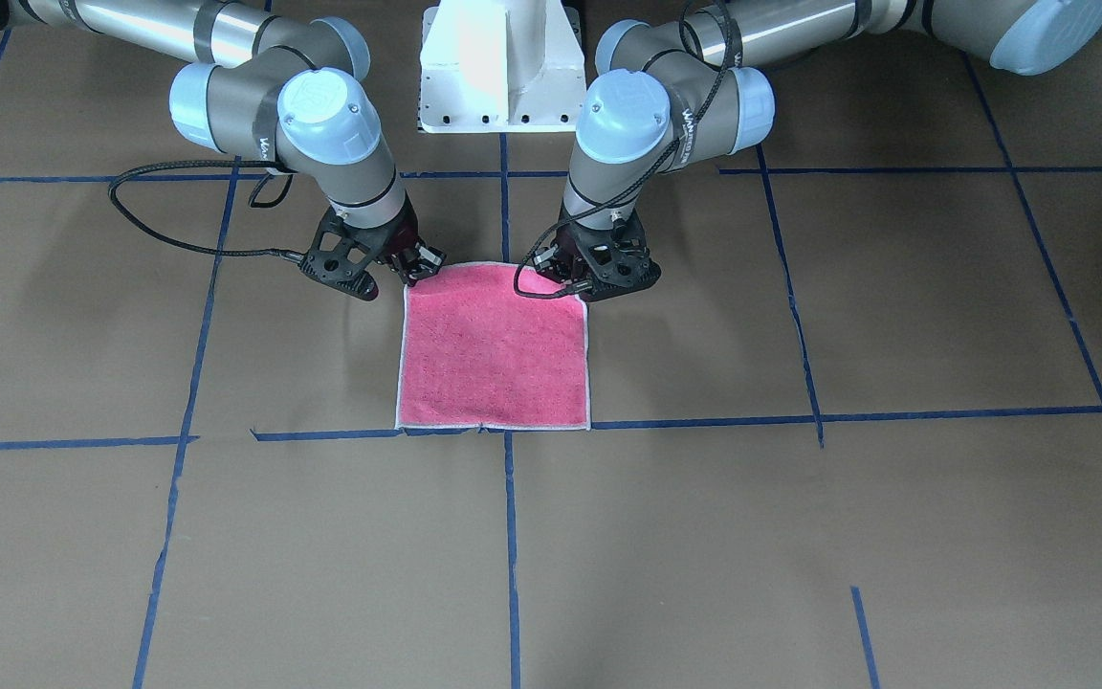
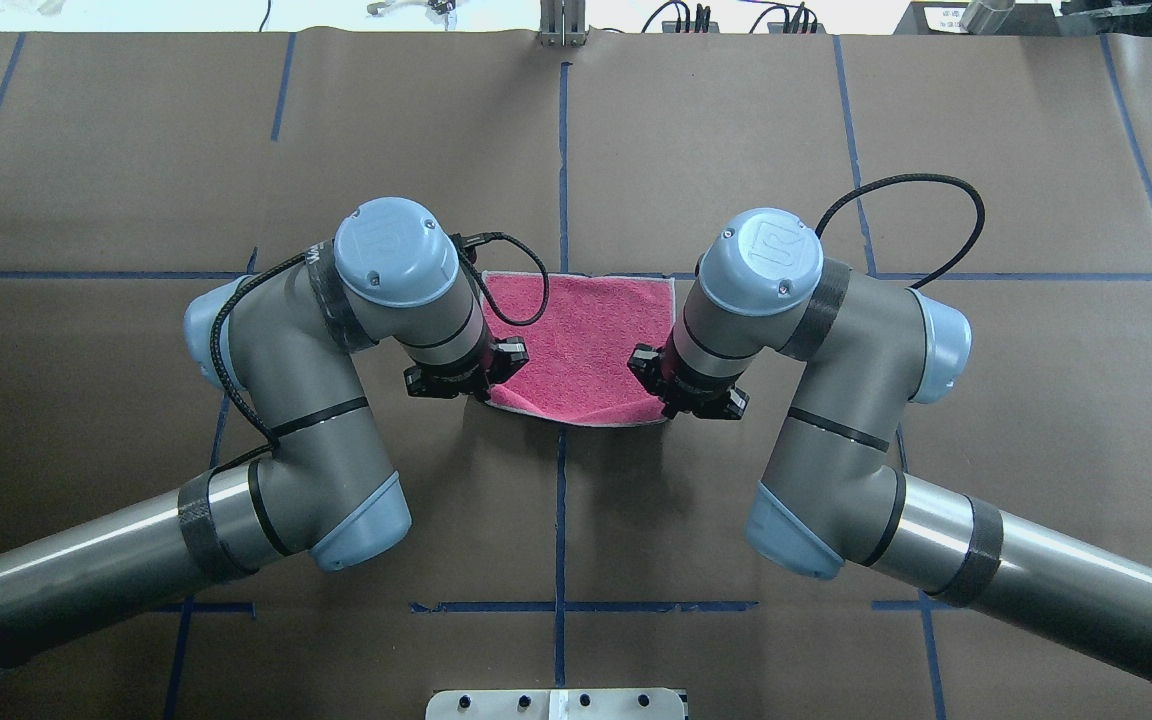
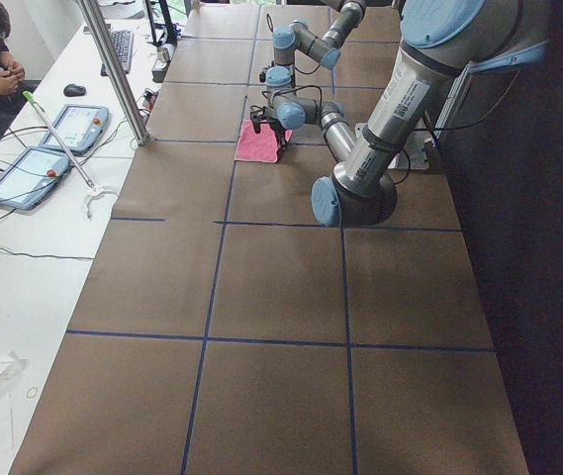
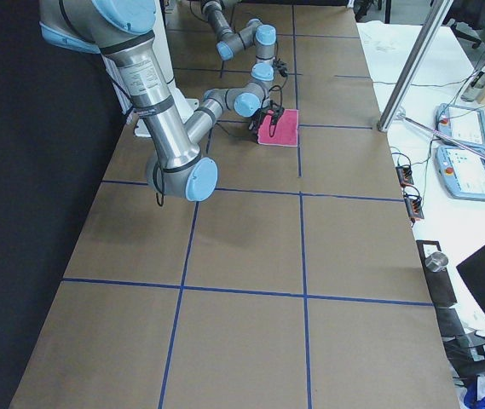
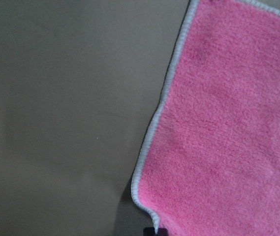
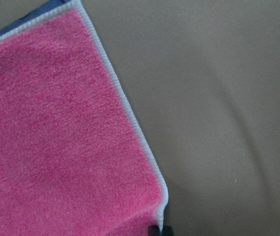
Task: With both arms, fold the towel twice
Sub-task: 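Lift the nearer edge with both grippers and fold it onto the farther edge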
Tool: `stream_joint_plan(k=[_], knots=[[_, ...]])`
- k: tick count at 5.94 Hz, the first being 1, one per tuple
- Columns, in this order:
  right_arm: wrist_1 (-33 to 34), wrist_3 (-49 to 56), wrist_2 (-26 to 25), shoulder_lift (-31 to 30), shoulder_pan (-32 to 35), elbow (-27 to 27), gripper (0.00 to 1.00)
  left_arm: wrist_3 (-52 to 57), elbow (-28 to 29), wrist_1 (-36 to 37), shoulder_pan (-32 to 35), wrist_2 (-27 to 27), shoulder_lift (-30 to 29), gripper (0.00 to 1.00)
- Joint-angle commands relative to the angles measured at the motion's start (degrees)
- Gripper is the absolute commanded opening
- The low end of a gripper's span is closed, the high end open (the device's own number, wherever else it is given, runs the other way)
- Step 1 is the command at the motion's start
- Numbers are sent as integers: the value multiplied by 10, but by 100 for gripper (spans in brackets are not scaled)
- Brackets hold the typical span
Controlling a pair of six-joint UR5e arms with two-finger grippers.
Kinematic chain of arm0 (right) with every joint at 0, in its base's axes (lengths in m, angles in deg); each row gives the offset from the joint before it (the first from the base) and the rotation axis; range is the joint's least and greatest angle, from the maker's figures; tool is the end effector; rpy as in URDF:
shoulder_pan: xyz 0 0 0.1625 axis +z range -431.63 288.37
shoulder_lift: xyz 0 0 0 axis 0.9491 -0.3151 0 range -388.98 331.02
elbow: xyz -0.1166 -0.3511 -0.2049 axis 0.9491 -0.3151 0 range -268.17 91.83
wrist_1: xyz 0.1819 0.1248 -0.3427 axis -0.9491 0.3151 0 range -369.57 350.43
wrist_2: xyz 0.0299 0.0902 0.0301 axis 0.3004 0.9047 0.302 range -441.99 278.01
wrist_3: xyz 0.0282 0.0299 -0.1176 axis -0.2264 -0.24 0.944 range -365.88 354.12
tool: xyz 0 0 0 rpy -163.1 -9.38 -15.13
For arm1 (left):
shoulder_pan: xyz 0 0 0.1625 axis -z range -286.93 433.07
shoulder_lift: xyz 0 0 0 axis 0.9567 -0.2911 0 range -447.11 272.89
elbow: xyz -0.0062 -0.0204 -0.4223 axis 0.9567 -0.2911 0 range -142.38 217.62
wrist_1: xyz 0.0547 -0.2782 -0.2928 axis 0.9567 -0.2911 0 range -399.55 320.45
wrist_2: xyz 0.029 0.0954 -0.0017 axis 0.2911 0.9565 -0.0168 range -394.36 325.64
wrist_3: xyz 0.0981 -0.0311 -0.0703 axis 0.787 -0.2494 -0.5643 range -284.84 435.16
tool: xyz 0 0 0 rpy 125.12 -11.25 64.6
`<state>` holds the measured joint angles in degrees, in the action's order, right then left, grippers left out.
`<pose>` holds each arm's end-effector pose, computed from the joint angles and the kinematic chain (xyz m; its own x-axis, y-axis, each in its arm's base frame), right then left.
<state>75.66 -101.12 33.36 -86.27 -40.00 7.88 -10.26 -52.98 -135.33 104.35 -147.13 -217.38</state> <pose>-0.5359 -0.4240 0.2902 0.5943 0.4632 0.6575 -0.2783 0.8854 -0.3722 0.5683 -0.4446 0.2394 0.6038 -0.2807 -0.7461 0.1905 0.9596 -0.2069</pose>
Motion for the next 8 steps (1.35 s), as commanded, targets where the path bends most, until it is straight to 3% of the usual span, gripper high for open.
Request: stream_joint_plan(k=[1, 3, 6, 8], knots=[[0, 1, 0, 16, 9, -20, 0, 1, 2, -1, 10, -1, -4, 4], [-1, 14, 1, 37, 18, -53, 0, -4, 16, -5, 11, 1, -14, 4], [-1, 26, 14, 36, 42, -56, 0, -6, 34, -7, 28, 0, -23, 4], [-1, 43, 16, 37, 54, -69, 0, -6, 82, -28, 39, 1, -51, 4]])
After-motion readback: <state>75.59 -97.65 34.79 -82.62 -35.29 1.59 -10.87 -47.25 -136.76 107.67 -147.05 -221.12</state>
